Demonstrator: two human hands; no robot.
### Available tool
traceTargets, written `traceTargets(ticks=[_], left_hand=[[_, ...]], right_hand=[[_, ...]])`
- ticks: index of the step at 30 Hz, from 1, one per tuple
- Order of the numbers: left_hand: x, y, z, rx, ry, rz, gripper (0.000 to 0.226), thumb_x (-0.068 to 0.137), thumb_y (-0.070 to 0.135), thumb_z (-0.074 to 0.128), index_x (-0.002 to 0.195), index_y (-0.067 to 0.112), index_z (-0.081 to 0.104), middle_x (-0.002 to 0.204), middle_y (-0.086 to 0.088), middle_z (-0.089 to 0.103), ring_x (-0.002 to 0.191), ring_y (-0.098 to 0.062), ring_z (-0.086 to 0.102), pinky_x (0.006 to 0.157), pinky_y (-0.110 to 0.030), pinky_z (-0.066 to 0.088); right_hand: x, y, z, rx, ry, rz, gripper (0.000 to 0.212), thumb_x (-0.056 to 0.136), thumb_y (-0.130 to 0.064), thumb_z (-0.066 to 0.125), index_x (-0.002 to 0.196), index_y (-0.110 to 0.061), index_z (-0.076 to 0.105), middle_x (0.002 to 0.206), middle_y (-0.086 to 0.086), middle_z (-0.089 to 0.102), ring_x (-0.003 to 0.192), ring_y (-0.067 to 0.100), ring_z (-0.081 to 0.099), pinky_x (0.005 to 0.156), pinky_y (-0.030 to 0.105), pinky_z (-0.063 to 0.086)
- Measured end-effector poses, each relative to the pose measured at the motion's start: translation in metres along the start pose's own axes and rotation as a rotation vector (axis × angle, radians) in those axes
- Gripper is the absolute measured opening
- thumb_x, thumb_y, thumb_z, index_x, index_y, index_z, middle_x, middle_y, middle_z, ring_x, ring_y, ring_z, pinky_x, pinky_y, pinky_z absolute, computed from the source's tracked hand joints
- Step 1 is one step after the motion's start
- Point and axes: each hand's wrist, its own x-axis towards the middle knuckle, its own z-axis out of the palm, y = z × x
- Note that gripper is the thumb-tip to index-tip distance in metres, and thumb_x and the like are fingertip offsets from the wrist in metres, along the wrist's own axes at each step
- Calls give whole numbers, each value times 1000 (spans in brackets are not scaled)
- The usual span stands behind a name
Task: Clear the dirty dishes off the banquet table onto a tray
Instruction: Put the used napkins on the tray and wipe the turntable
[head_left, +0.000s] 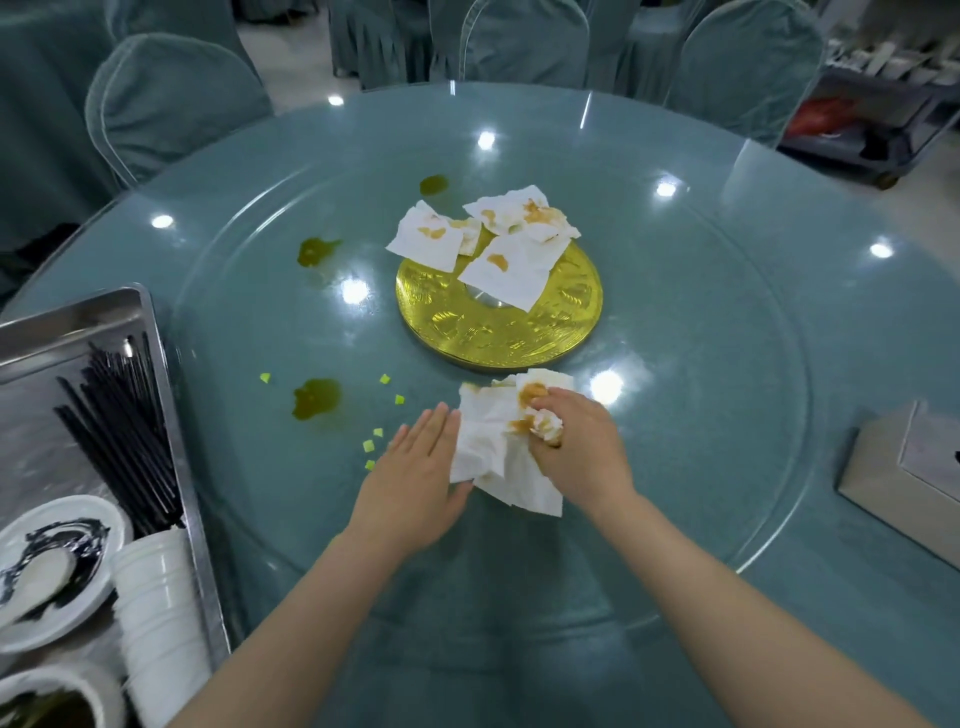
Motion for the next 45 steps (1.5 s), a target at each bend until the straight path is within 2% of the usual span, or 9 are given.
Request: traceTargets(ticks=[4,7,15,19,22,27,33,40,45], left_hand=[[0,-18,1,-26,9,-61,76,96,44,37,151,13,-6,160,-2,-6,147,-15,-6,117,-29,-4],[-1,-29,2,-62,32,-110,77,95,43,40,151,14,-5,160,-1,-5,147,-14,-4,116,-28,-5],[-18,-65,5,-112,33,-298,80,94,38,49,151,11,1,160,-3,0,147,-17,2,117,-32,1],[-25,-85,7,-185,10,-410,76,95,28,50,151,10,3,160,-5,0,147,-18,1,118,-34,2],[-26,-99,6,-163,-15,-474,71,95,17,47,151,7,4,160,-9,0,147,-22,2,119,-37,5],[-25,-97,11,-145,37,-453,73,95,27,49,151,9,6,160,-7,3,147,-22,4,118,-37,4],[-40,-104,15,-215,-96,-565,110,78,53,67,150,7,-3,159,-10,-6,147,-23,-1,119,-39,7],[-45,-100,15,-193,-161,-563,123,69,60,72,151,10,-5,159,-7,-10,147,-18,-2,118,-35,11],[-50,-90,17,-144,-181,-599,123,68,67,67,151,12,-7,160,-3,-10,147,-16,-2,116,-35,16]], right_hand=[[13,-3,25,-70,-287,89,86,78,-60,62,146,-47,11,160,4,-3,145,34,-2,116,45,11],[20,6,40,-212,-336,108,95,72,-74,56,145,-51,-1,158,3,-19,143,37,-18,115,54,2],[26,38,32,-124,-134,73,43,89,-27,58,132,-20,51,151,3,34,145,26,14,117,37,17],[30,42,21,-165,-24,114,37,83,-13,59,119,-15,62,123,7,59,117,25,49,93,28,36],[37,39,13,-84,2,212,35,79,-16,60,113,-20,64,114,5,61,103,25,56,80,30,44],[48,10,24,-35,-111,25,37,78,-20,59,115,-23,63,113,3,61,103,23,55,75,22,33],[69,-35,51,202,-188,-26,41,83,-16,54,120,-30,64,128,-1,57,113,19,53,85,18,34],[75,-42,66,-67,-460,-241,37,93,-14,45,120,-28,65,150,-1,39,143,25,21,107,32,26],[70,-24,43,-58,-549,-206,36,97,-22,41,120,-37,64,145,8,46,126,28,46,96,32,35]])
